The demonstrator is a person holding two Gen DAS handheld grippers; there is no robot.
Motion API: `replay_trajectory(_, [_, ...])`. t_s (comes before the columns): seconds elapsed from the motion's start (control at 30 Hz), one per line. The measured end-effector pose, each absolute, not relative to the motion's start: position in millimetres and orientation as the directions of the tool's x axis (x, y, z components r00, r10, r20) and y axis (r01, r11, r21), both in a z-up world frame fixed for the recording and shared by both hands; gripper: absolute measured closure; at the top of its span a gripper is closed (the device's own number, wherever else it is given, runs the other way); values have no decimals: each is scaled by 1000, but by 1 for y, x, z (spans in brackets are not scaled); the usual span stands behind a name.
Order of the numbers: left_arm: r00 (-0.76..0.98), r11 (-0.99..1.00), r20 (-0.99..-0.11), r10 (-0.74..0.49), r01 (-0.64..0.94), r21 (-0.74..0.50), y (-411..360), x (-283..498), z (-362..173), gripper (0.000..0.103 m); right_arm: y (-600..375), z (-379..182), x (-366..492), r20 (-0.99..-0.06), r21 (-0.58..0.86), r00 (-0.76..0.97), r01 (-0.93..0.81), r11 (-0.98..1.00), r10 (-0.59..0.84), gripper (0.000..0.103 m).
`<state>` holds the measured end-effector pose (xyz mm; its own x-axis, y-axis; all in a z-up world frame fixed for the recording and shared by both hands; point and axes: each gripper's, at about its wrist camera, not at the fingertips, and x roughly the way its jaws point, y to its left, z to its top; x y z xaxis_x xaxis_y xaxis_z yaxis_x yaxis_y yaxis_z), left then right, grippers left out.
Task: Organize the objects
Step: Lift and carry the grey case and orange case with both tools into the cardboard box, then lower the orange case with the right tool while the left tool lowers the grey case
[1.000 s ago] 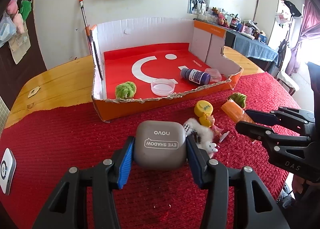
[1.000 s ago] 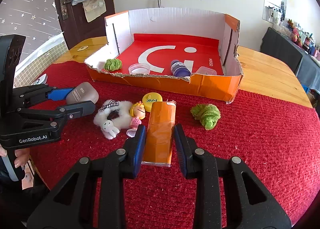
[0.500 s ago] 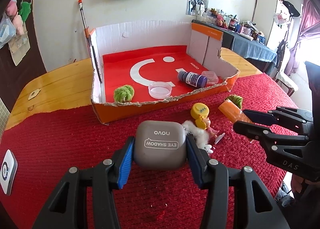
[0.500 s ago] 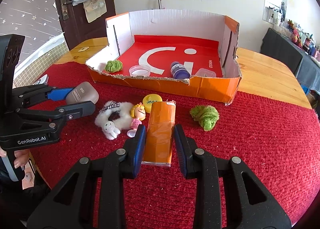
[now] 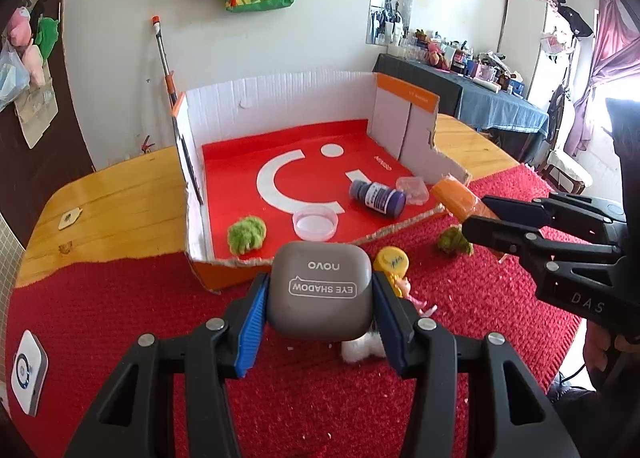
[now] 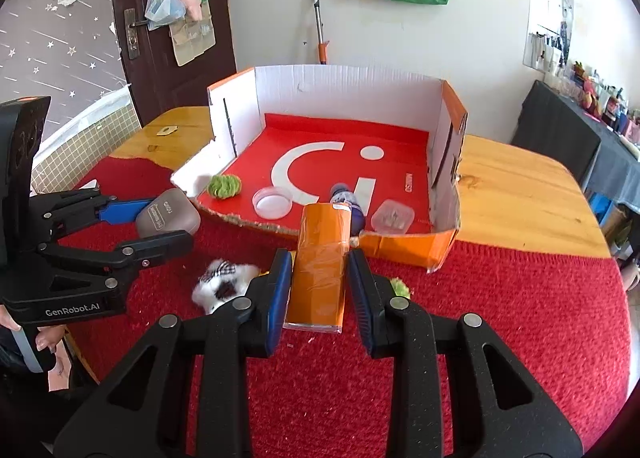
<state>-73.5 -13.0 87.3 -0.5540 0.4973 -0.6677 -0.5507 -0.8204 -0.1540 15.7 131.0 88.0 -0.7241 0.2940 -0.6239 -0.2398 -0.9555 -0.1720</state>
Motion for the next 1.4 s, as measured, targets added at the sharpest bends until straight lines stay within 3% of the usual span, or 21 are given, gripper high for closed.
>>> replay_trajectory(0.47, [-520,-808,-687,508,-564,-171,2,-125,99,51,156,112,-26,-635,-157,-725,-217,-963,267,75])
replay_trajectory(1.4, [-388,-810,-820,420,-568,-146,44,-217,52,51,225,87,-133,-807,-170,-534,-199,-965,252,75])
